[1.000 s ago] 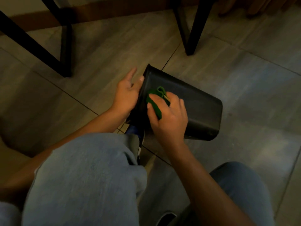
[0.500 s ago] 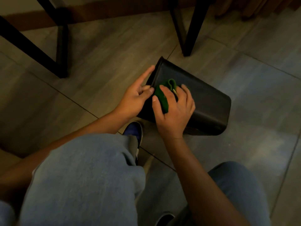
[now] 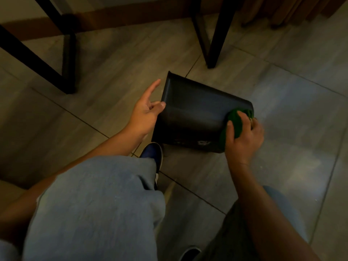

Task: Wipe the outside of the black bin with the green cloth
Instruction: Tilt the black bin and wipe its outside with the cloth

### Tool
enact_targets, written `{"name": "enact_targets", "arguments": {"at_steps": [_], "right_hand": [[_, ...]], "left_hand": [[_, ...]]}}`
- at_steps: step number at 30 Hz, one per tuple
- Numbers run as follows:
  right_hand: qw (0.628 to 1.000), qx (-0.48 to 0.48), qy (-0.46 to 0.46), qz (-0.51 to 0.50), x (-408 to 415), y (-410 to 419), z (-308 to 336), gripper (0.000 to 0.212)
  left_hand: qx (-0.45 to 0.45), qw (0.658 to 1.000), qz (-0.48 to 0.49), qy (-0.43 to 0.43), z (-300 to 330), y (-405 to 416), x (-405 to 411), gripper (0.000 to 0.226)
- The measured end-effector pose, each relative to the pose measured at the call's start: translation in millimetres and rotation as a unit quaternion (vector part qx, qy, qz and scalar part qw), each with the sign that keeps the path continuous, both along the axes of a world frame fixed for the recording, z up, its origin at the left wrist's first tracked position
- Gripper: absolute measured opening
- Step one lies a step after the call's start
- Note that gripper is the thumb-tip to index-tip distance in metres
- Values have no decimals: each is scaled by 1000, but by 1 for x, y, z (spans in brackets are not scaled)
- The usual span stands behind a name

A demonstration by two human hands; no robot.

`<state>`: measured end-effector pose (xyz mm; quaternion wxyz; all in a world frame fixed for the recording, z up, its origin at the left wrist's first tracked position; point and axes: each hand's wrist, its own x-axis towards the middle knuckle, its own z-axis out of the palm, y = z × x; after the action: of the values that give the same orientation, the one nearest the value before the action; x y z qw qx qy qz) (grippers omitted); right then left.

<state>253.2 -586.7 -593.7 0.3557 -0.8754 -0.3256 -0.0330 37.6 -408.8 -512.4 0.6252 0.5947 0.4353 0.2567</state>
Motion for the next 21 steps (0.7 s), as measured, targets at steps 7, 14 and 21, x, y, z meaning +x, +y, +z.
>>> {"name": "enact_targets", "arguments": {"at_steps": [7,14,21], "right_hand": [[955,66,262,-124,30,-11,-3,42],[975,70,182,-105,14,6,31,43],[987,9,88,134,-46,49,44,42]], "left_hand": [[38,999,12,6,5,3,-5,63],[44,998,15,35,-6,10,-10,57],[49,997,17,64,-14,14,-10,54]]}}
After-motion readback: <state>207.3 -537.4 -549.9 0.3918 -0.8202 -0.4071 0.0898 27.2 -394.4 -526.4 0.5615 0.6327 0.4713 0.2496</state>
